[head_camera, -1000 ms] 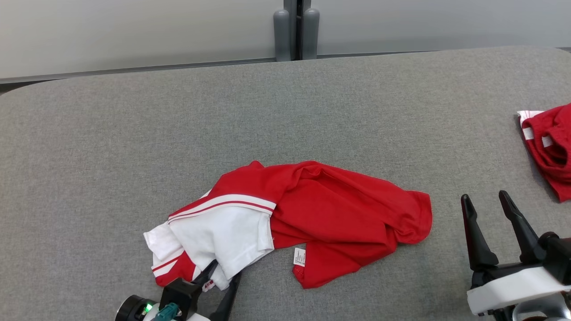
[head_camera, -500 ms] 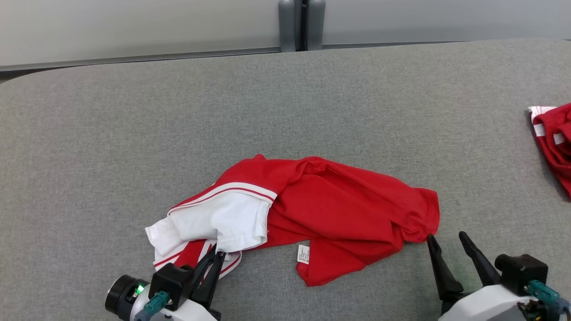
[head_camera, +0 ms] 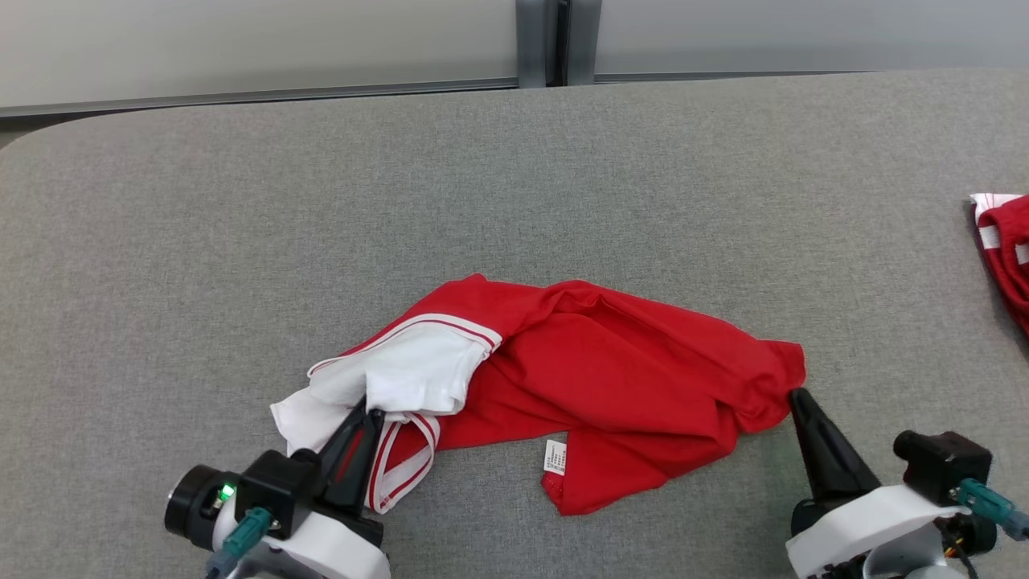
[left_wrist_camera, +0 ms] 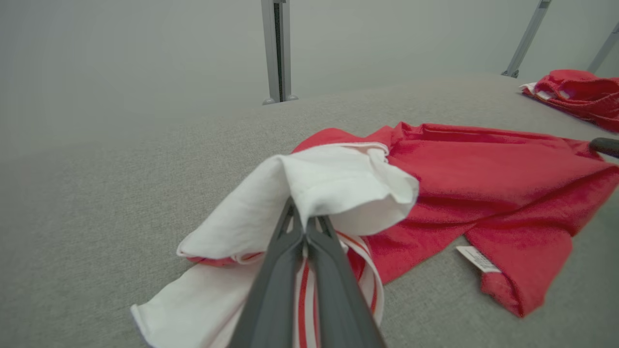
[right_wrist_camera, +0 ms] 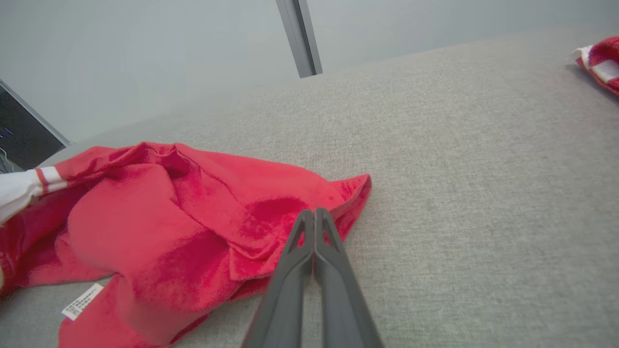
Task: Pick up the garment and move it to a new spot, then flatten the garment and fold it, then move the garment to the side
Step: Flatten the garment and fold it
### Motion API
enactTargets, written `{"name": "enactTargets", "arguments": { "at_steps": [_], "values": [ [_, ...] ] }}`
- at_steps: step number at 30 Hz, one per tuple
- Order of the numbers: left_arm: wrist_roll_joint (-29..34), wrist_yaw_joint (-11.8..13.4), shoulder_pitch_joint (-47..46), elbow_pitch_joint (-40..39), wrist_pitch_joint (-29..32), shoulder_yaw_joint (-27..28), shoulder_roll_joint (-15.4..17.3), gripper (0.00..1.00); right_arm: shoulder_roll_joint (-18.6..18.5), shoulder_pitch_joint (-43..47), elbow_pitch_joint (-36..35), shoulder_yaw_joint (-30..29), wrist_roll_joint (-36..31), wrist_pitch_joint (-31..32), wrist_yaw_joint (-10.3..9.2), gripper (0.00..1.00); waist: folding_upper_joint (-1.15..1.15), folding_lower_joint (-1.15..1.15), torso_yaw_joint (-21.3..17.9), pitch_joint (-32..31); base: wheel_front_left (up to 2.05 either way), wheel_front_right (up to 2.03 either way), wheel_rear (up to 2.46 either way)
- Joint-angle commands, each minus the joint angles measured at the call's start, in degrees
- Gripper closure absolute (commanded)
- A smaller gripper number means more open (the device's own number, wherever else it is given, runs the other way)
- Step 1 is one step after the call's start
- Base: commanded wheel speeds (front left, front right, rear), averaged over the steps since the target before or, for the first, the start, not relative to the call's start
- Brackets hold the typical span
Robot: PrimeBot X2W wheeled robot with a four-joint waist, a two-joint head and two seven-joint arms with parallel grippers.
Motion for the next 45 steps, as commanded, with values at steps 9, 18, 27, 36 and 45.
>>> {"name": "enactTargets", "arguments": {
  "at_steps": [9, 18, 27, 36, 45],
  "values": [
    [0.7, 2.5, -5.8, -7.5, -3.3, 6.0, 2.7, 1.0, -4.9, -3.9, -10.2, -2.6, -1.9, -3.5, 0.0, 1.0, 0.0, 0.0, -0.3, -2.0, 0.0, 0.0, 0.0],
    [2.3, 2.9, -14.8, -17.1, -3.3, 10.1, 5.1, 1.0, -9.9, -9.6, -21.4, -5.6, -5.7, -3.7, -0.01, 1.0, 0.0, 0.0, -0.9, -4.2, 0.0, 0.0, 0.0],
    [2.9, 0.5, -29.7, -23.5, 1.1, 13.5, 9.0, 1.0, -13.2, -15.9, -31.0, -10.7, -7.6, 0.3, -0.01, 1.0, 0.0, 0.0, -2.4, -6.2, 0.0, 0.0, 0.0],
    [-1.2, -2.7, -39.8, -17.0, 3.8, 13.6, 7.9, 1.0, -15.2, -24.3, -28.8, -11.4, -5.2, 1.9, -0.01, 1.0, 0.0, 0.0, -3.1, -3.2, 0.0, 0.0, 0.0],
    [-2.4, -6.7, -58.6, 2.4, 0.5, 13.2, 4.2, 1.0, -18.2, -47.7, -15.0, -5.9, -1.3, -0.5, -0.01, 1.0, 0.0, 0.0, -3.1, 7.5, 0.0, 0.0, 0.0]
  ]
}}
